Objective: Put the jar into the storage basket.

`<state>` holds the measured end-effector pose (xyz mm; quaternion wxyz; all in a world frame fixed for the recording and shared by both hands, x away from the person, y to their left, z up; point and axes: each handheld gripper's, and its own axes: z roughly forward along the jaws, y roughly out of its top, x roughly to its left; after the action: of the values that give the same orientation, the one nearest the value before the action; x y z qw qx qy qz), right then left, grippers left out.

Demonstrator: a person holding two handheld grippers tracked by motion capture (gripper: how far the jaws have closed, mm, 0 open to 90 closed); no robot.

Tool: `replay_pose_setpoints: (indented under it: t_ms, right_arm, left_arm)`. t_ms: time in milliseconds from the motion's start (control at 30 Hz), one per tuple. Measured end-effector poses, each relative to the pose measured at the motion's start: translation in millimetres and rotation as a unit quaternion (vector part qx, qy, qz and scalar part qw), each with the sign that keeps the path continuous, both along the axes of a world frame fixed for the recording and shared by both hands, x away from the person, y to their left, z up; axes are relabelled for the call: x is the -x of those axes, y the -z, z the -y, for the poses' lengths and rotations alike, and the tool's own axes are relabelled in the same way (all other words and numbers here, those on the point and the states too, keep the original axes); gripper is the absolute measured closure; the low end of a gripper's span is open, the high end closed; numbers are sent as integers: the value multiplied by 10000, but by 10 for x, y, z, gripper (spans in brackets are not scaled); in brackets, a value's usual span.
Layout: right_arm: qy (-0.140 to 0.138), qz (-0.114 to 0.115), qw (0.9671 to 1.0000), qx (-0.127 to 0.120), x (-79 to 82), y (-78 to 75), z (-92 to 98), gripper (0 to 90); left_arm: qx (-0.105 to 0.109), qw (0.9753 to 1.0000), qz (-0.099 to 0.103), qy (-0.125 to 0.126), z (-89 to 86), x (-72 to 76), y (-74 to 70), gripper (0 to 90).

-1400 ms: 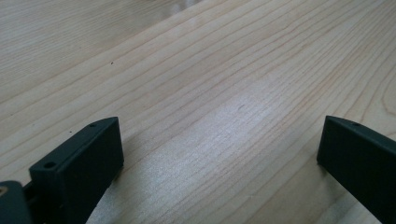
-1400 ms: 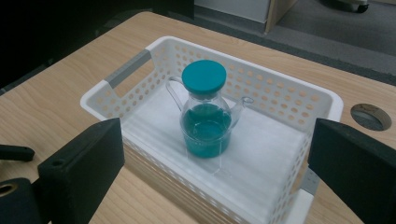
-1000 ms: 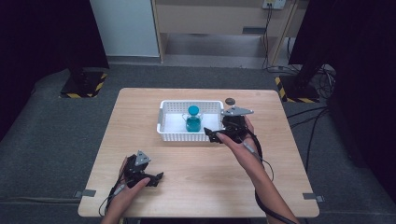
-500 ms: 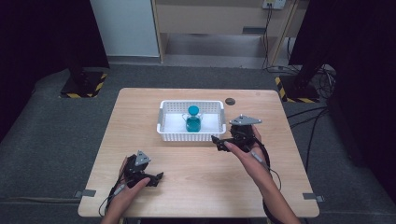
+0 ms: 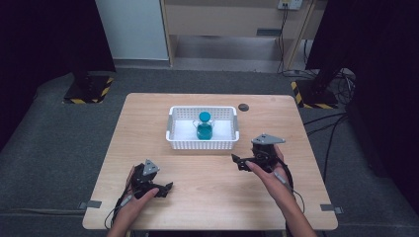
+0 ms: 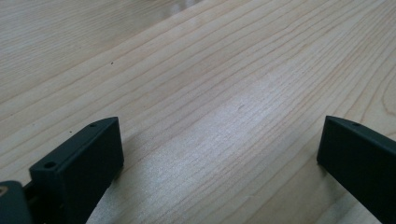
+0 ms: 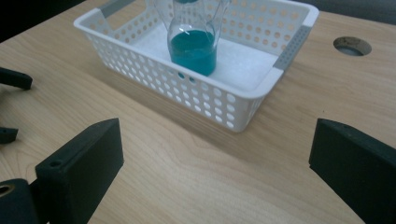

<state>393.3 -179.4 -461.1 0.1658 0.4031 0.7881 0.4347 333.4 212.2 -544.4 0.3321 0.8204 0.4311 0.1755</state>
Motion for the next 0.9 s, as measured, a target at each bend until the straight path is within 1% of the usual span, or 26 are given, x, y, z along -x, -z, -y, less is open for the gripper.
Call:
replay_pose_setpoints:
  t_ms: [167,267,300,333,433,500,533,567,667,767,833,900]
  right_arm:
    - [42,-55,10000,58,88,75,116,28]
    - [108,-93,9999,46,119,124,193,29]
    - [108,-93,9999,46,119,124,193,29]
    - [154,-139,9998,33,143,160,244,28]
    - [216,-185,9996,16,185,221,317,29]
    - [220,-199,9996,24,192,235,333,28]
    - [255,-245,9994,27,215,273,368,29]
    - [255,-245,9994,27,215,273,368,29]
    - [278,-317,9991,35,274,351,421,28]
    - [253,-393,9987,200,336,447,432,28]
    - [224,-478,9981,307,378,533,421,27]
    - [194,-594,9974,359,409,637,398,26]
  left_arm:
    - [1,10000,0,-1,0,0,0,0]
    - [1,10000,0,-2,0,0,0,0]
    - [1,10000,0,-2,0,0,0,0]
    - [3,10000,1,-3,1,0,0,0]
    - [3,10000,1,-2,1,0,0,0]
    - [2,10000,1,-3,0,0,0,0]
    - [2,10000,1,-2,0,0,0,0]
    - [2,10000,1,-2,0,0,0,0]
    - [2,10000,1,-2,0,0,0,0]
    - [2,10000,1,-1,0,0,0,0]
    - [1,10000,1,-1,0,0,0,0]
    - [1,10000,1,-2,0,0,0,0]
